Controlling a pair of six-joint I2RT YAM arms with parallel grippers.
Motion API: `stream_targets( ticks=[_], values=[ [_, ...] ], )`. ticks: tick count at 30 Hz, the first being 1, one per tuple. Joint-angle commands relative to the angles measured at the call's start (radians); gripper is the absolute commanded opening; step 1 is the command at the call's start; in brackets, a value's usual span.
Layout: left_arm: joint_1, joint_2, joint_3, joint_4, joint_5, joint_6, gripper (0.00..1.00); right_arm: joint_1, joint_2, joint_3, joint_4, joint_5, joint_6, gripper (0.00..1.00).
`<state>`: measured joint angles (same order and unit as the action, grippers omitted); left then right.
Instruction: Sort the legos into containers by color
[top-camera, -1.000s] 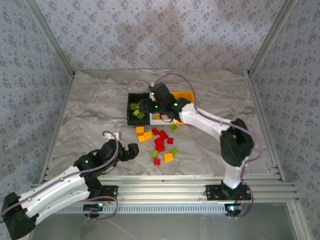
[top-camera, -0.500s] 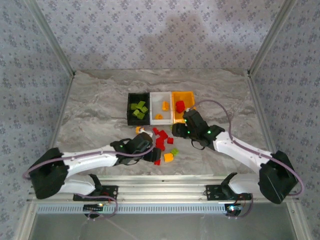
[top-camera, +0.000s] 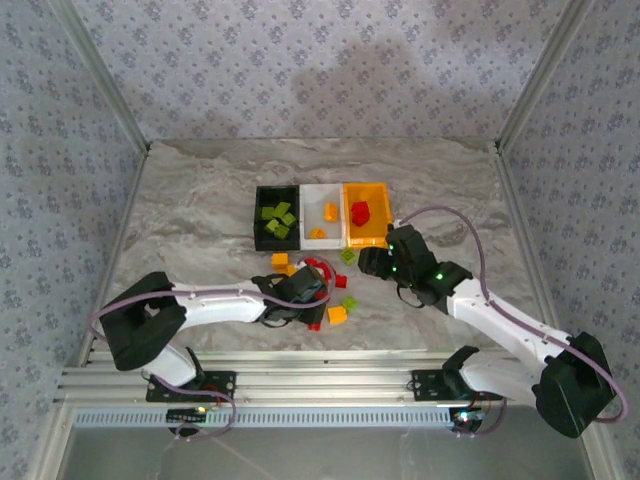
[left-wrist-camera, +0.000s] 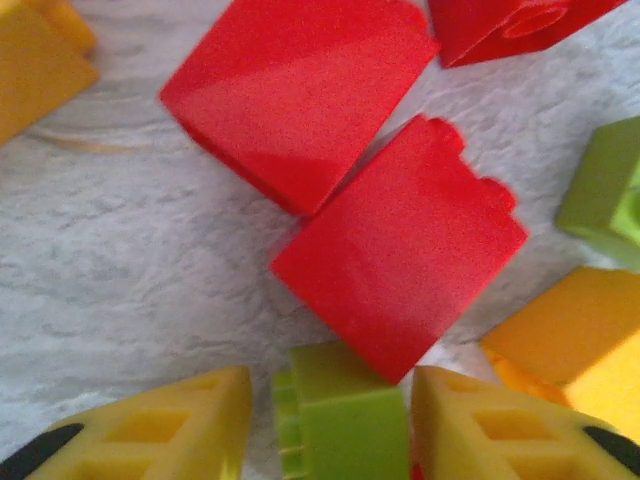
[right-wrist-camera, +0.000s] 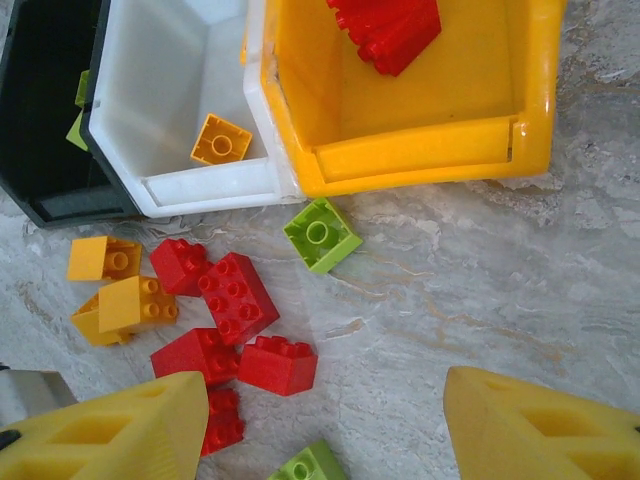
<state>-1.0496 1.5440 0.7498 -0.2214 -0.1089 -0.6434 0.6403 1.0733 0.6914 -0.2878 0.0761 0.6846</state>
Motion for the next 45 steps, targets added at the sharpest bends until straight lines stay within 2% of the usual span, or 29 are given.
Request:
stream_targets(
  ticks=[1,6,10,13,18,21,25,31,33,37,45],
  values=[
    [-0.004,0.009,0.028,-0.043,-0.011,0.006,0.38,-0.014,-0.035,-0.014,-0.012,0.023,0.015,0.66],
    [-0.004,-0.051,0.025,-0.064,-0.022,-0.003,0.25,-0.025,-0.049,-0.024,-0.006,0.02,0.023,0.66],
    [0.011,-0.116,0.032,-0.093,-0.069,-0.004,0.19,-0.027,-0.049,-0.03,0.005,0.015,0.028,0.66],
    [0.088,-0.189,0.046,-0.116,-0.113,0.01,0.19,-0.027,-0.043,-0.037,0.016,0.011,0.032,0.66],
    [0.272,-0.26,0.106,-0.076,-0.156,0.031,0.19,-0.027,-0.027,-0.05,0.027,0.002,0.042,0.66],
    [0.362,-0.209,0.156,-0.007,-0.162,0.044,0.21,-0.027,-0.029,-0.058,0.026,0.009,0.05,0.66],
    [0.447,-0.067,0.251,0.048,-0.152,0.048,0.23,-0.028,-0.033,-0.06,0.009,0.017,0.053,0.66],
    [0.504,0.152,0.448,0.002,-0.176,0.074,0.25,-0.028,-0.039,-0.076,-0.002,-0.013,0.068,0.66],
    [0.522,0.203,0.499,-0.027,-0.171,0.073,0.31,-0.025,-0.044,-0.083,-0.003,-0.027,0.07,0.66],
    [0.523,0.226,0.567,-0.058,-0.149,0.079,0.54,-0.023,-0.053,-0.099,-0.008,-0.046,0.075,0.67],
    [0.443,0.007,0.521,-0.032,-0.114,0.09,0.84,0.008,0.003,-0.098,0.025,-0.094,0.059,0.68]
  ],
)
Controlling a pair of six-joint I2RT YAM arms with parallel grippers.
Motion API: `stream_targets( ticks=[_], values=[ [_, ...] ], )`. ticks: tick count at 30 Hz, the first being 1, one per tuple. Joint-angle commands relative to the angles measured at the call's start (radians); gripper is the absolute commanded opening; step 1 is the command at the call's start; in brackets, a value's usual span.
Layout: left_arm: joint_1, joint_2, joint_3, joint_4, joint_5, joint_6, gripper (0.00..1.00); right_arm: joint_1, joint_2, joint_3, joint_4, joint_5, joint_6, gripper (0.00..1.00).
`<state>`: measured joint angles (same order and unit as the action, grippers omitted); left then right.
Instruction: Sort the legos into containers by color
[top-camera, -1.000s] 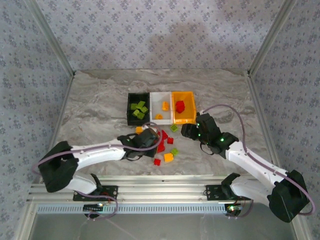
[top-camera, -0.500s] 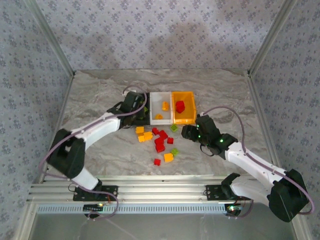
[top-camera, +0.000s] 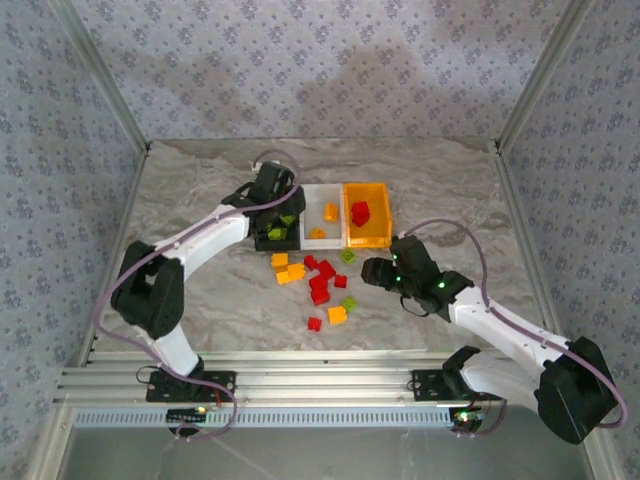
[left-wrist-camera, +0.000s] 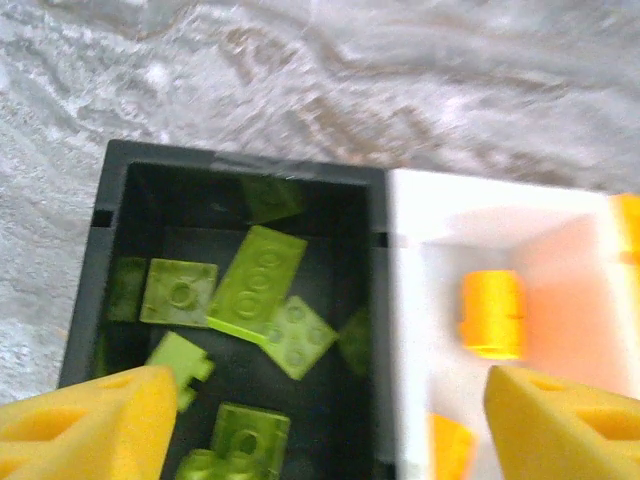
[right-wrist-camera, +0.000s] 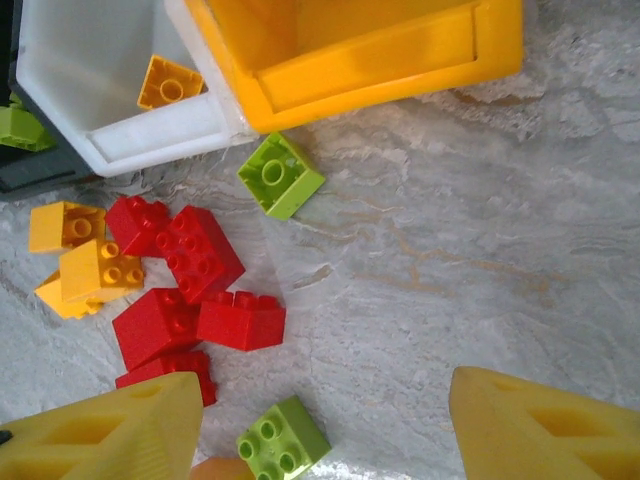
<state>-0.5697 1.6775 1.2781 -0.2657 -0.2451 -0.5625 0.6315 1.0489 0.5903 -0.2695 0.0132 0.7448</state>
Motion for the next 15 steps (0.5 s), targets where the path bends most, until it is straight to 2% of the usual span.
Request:
stream_targets(
  ticks=[1,3,7,15],
  values=[
    [-0.054,-0.169,-0.034,0.022,0.032,0.007,0.87,0.028,0.049,0.015,0.013,-0.036,-0.008,0.68],
    [-0.086,-0.248,-0.09,0.034,0.051,0.001,1.0,0.05,0.09,0.039,0.024,-0.041,-0.021,0.69],
    [-0.146,-0.418,-0.241,0.053,0.085,-0.043,1.0,0.112,0.206,0.109,0.037,-0.027,-0.048,0.69],
    [-0.229,-0.679,-0.523,-0.012,0.035,-0.153,1.0,0.167,0.4,0.21,0.073,0.003,-0.049,0.68]
  ],
)
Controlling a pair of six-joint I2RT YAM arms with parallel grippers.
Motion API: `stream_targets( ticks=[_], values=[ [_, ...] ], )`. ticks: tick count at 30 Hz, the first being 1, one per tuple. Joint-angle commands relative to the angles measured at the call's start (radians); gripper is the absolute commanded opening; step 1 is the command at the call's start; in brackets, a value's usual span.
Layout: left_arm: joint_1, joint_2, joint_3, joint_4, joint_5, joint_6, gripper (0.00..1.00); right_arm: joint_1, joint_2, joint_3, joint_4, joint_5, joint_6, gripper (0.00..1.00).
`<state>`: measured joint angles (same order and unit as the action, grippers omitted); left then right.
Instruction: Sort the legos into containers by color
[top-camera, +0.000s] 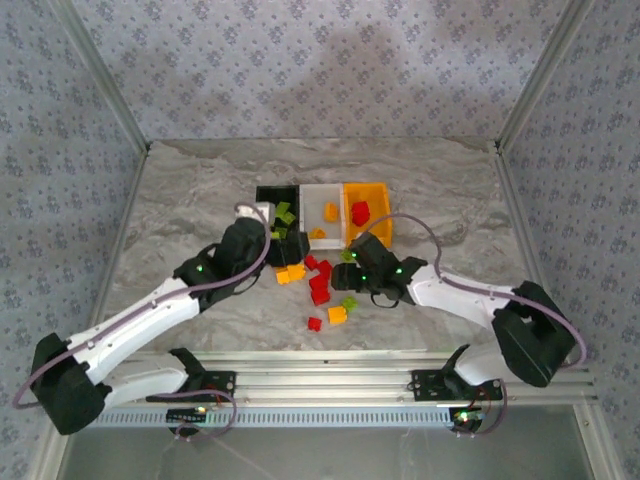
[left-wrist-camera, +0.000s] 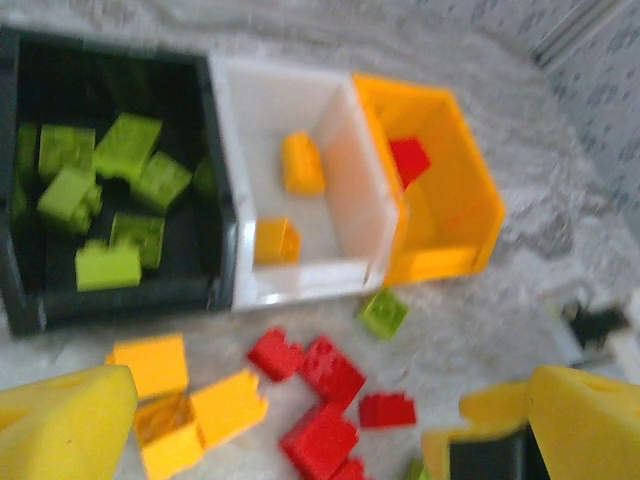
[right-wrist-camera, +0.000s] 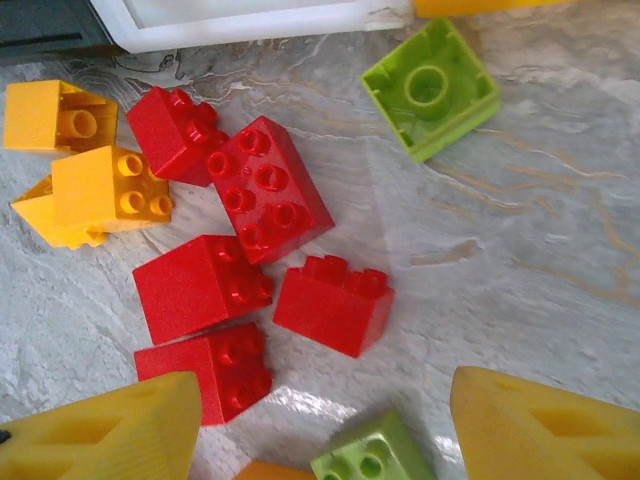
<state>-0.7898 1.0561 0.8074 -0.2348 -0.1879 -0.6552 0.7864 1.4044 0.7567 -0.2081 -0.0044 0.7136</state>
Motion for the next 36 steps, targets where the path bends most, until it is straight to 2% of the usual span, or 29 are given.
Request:
stream_targets(
  ticks=[1,9,14,20,25,30,36],
  values=[
    [-0.013,-0.092,-0.086,-0.049,-0.027,-0.077,1.0,0.014,0.067,0.057,0.007,0.028,-0.014,0.68],
    [-0.013,-0.25,-0.233,-0.082,-0.04,-0.158,1.0,0.019,0.201,0.124,-0.022,0.061,-0.011,0.63],
    [-0.013,-0.28,-0.271,-0.106,-0.03,-0.174,1.0,0.019,0.24,0.127,-0.011,0.058,-0.016,0.53],
    [-0.013,-0.337,-0.301,-0.119,-0.04,-0.171,1.0,0.017,0.197,0.114,-0.009,0.061,-0.022,0.36],
    [-0.012,-0.356,-0.301,-0.141,-0.057,-0.152,0.99,0.009,0.087,0.124,-0.068,0.081,-0.041,0.32],
    [-0.012,-0.339,-0.31,-0.144,-0.06,-0.155,1.0,-0.055,0.02,0.217,-0.182,0.112,-0.075,0.32],
    [-0.013,-0.296,-0.306,-0.127,-0.039,-0.148,0.99,-0.196,0.111,0.348,-0.2,0.13,-0.077,0.32]
  ],
)
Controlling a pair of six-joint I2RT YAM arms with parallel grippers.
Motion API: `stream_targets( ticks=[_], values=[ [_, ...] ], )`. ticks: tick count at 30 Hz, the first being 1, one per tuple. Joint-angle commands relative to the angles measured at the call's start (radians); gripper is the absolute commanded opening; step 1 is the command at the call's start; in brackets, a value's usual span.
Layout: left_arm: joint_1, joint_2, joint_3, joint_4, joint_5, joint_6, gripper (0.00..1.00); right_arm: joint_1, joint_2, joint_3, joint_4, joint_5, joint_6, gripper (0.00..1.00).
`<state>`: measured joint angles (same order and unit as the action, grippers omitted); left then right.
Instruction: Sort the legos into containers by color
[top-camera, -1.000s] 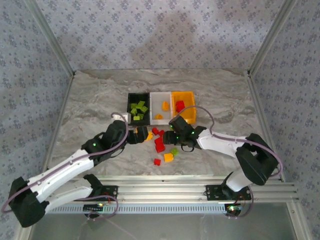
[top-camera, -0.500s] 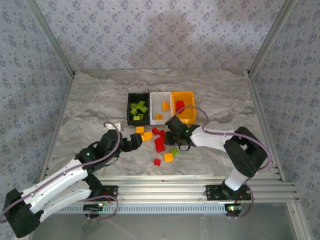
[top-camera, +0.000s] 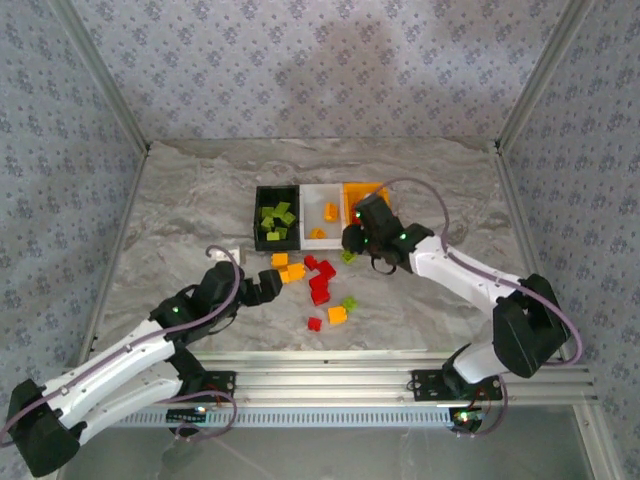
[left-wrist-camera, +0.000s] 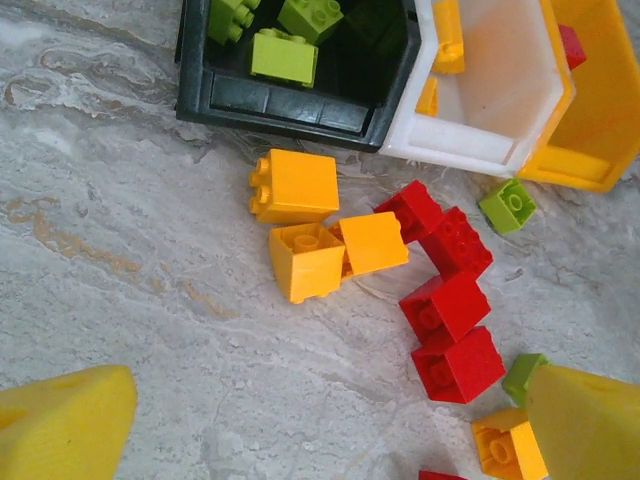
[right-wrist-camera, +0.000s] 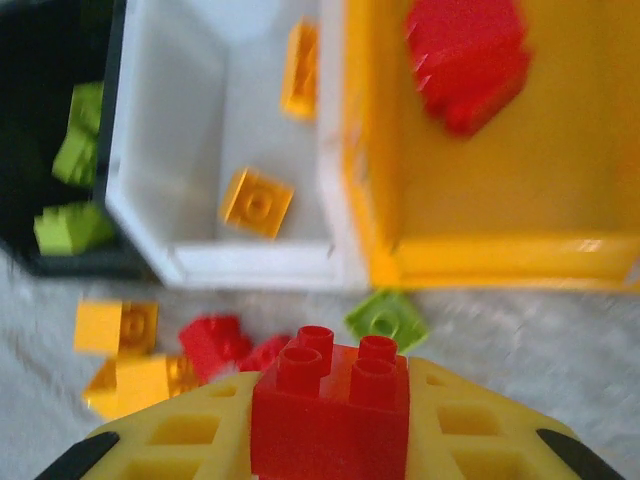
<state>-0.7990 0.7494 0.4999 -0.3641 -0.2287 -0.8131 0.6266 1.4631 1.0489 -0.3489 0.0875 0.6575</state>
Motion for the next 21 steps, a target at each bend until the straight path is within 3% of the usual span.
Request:
stream_targets(
  ticks=[1,11,15,21],
  values=[
    [-0.004,0.017,0.002,0.005,0.005,0.014,0.99,-0.056,0.086,0.085,-0.064,0.052,-0.02,0.32],
    [-0.002,0.048,-0.001,0.03,0.054,0.04,1.0,-0.13,0.384,0.344,-0.117,0.092,0.014,0.35],
    [-0.002,0.077,0.007,0.044,0.097,0.067,1.0,-0.128,0.41,0.371,-0.104,0.083,0.025,0.56],
    [-0.017,0.167,0.062,0.046,0.179,0.131,0.99,-0.124,0.332,0.345,-0.077,0.078,0.019,0.62]
  ],
)
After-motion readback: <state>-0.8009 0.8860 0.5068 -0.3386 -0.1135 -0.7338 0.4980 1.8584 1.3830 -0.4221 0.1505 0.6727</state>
